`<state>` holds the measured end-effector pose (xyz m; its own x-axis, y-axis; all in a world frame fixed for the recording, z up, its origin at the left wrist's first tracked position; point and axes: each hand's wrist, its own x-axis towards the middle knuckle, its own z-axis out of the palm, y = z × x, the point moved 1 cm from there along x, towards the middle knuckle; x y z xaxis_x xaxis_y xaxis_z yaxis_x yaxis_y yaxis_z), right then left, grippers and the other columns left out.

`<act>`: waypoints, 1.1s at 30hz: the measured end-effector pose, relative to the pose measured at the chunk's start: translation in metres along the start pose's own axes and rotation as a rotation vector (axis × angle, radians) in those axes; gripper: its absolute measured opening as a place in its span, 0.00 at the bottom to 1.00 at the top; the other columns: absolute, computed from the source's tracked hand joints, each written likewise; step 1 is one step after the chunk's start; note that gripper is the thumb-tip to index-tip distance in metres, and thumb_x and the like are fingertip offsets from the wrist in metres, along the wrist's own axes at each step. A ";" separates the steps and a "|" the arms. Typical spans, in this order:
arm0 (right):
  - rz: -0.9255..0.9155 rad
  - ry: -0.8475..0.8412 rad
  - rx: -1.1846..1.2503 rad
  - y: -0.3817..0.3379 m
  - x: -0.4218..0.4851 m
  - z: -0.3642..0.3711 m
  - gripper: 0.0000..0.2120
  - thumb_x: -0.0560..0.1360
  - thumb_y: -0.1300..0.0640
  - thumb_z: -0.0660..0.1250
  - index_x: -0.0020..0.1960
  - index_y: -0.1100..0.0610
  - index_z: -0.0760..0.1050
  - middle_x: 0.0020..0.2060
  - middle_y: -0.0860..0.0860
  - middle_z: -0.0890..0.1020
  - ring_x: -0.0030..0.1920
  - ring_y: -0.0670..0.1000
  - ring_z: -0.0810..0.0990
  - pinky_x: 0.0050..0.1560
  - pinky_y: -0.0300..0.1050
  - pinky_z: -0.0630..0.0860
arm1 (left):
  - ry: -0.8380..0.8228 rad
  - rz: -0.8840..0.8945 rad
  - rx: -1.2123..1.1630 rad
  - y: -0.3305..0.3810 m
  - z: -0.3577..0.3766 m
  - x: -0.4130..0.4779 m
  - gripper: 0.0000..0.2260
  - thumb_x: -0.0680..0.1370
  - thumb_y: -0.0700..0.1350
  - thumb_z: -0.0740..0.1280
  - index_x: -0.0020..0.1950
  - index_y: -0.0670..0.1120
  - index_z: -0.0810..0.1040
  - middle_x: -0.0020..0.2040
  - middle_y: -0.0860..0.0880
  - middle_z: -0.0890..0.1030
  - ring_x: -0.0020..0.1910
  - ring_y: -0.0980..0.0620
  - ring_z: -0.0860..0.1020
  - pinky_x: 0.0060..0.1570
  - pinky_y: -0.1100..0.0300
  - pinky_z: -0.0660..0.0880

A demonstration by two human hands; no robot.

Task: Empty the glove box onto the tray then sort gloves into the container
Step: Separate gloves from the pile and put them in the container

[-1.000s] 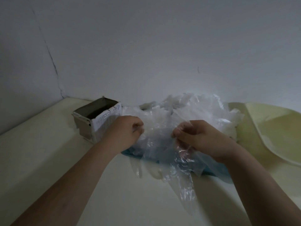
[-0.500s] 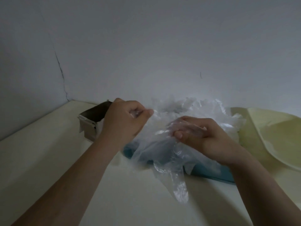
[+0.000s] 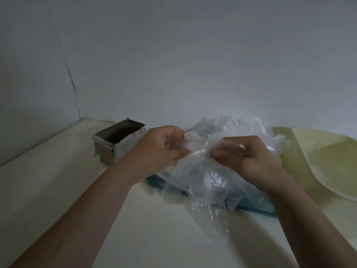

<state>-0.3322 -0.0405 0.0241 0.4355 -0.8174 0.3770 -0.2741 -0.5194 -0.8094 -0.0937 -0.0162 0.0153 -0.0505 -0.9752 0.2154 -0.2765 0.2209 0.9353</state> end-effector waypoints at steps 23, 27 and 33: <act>0.141 0.284 0.639 -0.009 -0.002 -0.022 0.06 0.72 0.70 0.66 0.44 0.75 0.77 0.35 0.65 0.81 0.39 0.64 0.85 0.43 0.51 0.82 | 0.408 0.065 0.564 -0.011 -0.016 0.007 0.17 0.81 0.53 0.69 0.70 0.54 0.75 0.64 0.57 0.76 0.59 0.59 0.76 0.60 0.59 0.74; 0.065 0.305 0.799 -0.023 -0.009 -0.033 0.01 0.69 0.69 0.69 0.40 0.67 0.78 0.38 0.62 0.79 0.53 0.75 0.82 0.55 0.60 0.82 | 0.495 0.148 0.393 0.017 -0.006 -0.006 0.23 0.82 0.63 0.63 0.41 0.45 0.81 0.36 0.49 0.83 0.33 0.54 0.80 0.37 0.56 0.76; -0.016 0.295 0.927 -0.044 -0.022 -0.037 0.04 0.69 0.70 0.65 0.37 0.63 0.74 0.31 0.56 0.78 0.36 0.56 0.86 0.42 0.45 0.83 | -0.138 -0.349 -0.286 0.025 0.023 -0.018 0.41 0.71 0.76 0.67 0.68 0.44 0.79 0.51 0.49 0.88 0.52 0.50 0.84 0.51 0.53 0.80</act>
<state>-0.3611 -0.0089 0.0685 0.1661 -0.9071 0.3868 0.5690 -0.2322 -0.7888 -0.1216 0.0066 0.0288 -0.1344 -0.9800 -0.1467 -0.0253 -0.1446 0.9892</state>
